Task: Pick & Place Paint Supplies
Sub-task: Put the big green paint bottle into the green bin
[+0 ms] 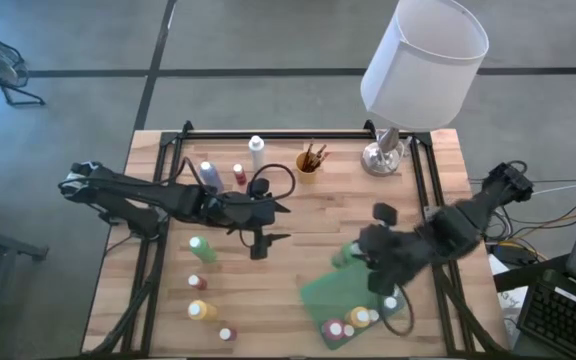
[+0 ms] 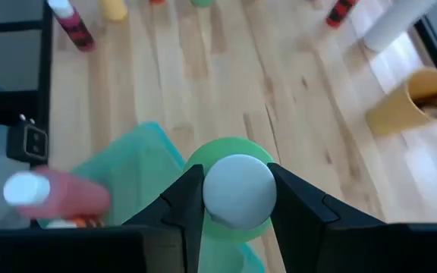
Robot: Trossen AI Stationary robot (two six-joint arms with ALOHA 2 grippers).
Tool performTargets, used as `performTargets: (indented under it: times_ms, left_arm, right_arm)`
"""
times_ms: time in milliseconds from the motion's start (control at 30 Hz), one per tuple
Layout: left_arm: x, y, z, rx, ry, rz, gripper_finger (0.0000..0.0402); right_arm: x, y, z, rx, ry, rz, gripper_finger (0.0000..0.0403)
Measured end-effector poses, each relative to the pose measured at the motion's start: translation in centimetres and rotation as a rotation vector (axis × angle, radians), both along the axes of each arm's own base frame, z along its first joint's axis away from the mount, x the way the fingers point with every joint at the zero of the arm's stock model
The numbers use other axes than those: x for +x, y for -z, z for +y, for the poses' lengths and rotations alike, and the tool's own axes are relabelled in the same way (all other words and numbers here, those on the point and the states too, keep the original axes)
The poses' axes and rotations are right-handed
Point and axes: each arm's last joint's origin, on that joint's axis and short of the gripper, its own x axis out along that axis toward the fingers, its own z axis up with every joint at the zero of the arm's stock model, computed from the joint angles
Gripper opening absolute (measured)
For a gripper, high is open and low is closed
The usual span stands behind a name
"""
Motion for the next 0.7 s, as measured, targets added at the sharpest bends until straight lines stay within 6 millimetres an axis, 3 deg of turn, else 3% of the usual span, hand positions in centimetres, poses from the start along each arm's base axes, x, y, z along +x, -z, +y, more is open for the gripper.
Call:
performTargets:
  times_ms: [167,700]
  left_arm:
    - [0.0,0.1,0.0,0.001,0.001,0.001,0.0287]
    - [0.1,-0.1,0.0,-0.004,0.002,-0.015,0.0286]
  right_arm:
    - [-1.9,1.2,1.4,-0.018,0.068,0.039,0.0114]
    - [-2.6,7.0,2.2,0.046,0.173,0.218,0.0114]
